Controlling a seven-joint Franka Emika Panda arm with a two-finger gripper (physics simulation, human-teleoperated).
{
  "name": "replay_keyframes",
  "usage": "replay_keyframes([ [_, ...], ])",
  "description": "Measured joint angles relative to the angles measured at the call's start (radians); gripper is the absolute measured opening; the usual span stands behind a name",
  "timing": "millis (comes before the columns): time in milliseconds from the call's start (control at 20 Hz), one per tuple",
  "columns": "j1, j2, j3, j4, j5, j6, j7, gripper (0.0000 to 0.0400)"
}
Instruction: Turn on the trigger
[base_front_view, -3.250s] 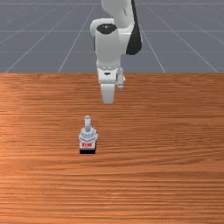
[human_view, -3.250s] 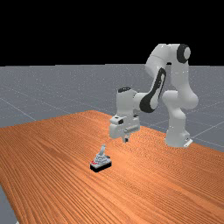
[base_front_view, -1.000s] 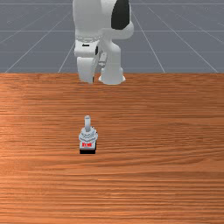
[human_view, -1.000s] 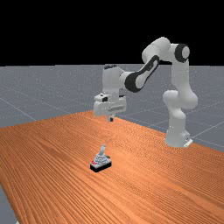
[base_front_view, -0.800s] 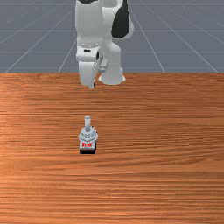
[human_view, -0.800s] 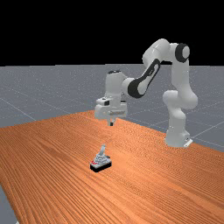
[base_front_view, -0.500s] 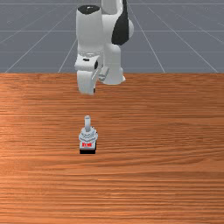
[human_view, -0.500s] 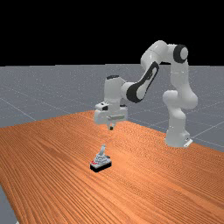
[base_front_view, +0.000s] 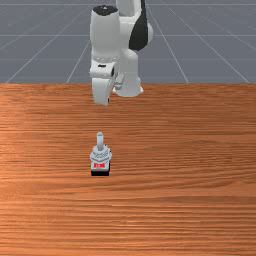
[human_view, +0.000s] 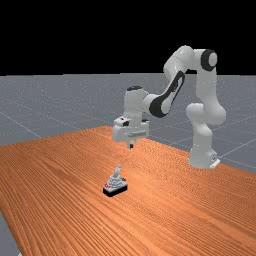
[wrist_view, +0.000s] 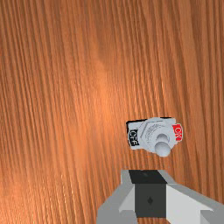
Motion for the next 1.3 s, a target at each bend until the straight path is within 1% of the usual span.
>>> replay_keyframes([
  [100,-0.002,-0.021,0.0,-0.028,0.001,0.007,-0.003,0.0],
  [150,-0.005,-0.021,0.001,-0.022,0.039,-0.018,-0.037,0.0],
  [250,-0.002,-0.017,0.005,-0.012,0.037,-0.04,-0.023,0.0],
  [300,0.002,-0.019,0.008,-0.016,0.036,-0.035,-0.016,0.0],
  [350,0.004,-0.03,0.014,-0.036,0.04,-0.003,-0.05,0.0],
  [550,0.02,-0.034,0.026,-0.041,0.038,-0.002,-0.024,0.0],
  [650,0.024,-0.042,0.027,-0.061,0.039,0.038,0.005,0.0],
  [700,0.02,-0.028,0.028,-0.042,0.092,0.004,-0.041,0.0],
  [800,0.018,-0.018,0.029,-0.045,0.109,0.016,-0.056,0.0],
  [850,0.017,-0.012,0.029,-0.047,0.112,0.024,-0.059,0.0],
  [1000,0.022,-0.004,0.026,-0.055,0.058,0.044,0.0,0.0],
  [1050,0.019,-0.001,0.028,-0.054,0.083,0.044,-0.033,0.0],
  [1100,0.017,0.002,0.029,-0.055,0.092,0.048,-0.041,0.0],
  [1150,0.018,0.005,0.029,-0.056,0.087,0.052,-0.037,0.0],
  [1200,0.018,0.011,0.029,-0.059,0.067,0.065,-0.052,0.0],
  [1300,0.016,0.027,0.031,-0.063,0.069,0.086,-0.07,0.0],
])
